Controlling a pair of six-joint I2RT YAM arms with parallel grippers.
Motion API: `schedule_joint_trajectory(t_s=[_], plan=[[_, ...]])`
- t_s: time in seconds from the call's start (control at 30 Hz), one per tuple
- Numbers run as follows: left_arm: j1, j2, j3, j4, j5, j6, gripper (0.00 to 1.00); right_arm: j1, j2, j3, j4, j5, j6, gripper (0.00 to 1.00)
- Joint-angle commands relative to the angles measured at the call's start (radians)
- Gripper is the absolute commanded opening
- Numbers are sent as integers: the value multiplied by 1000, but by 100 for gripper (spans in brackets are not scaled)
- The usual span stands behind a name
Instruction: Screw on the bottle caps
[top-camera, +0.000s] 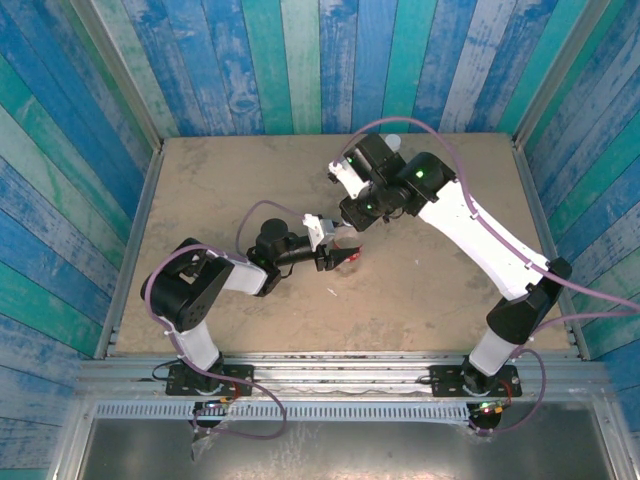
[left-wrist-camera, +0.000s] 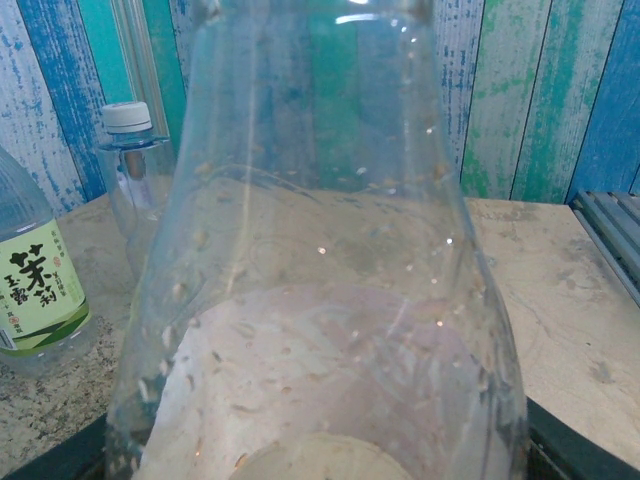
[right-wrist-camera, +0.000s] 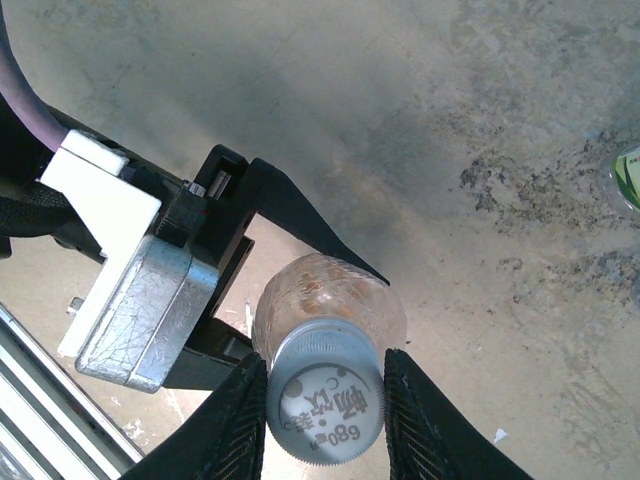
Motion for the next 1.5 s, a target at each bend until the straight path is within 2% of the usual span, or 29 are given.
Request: schedule_joint_trajectory(t_s=[0.0,0.47,0.8,1.13,1.2,1.4,1.47], plan=[[-4,-14,-6,-98,14,6,65,15,29,8,-49,4,-15,33],[-4,-12,-7,-97,16,6,65,28,98,79,-149,29,-4,32],[-4,-12,-7,-97,19,4,65,28,86,56,-132,43,24,33],[-4,-17,-11,-98,17,4,65,28,69,73,-111,55,34,40],[-4,-16,-11,-99,18,3,65,28,66,73,-108,54,36,44],[-4,-16,-7,-104,17,6,65,28,24,53,-62,25,29,71],[-5,-16,-6,-107,20,6,65,27,-6,32,-25,20,37,74]])
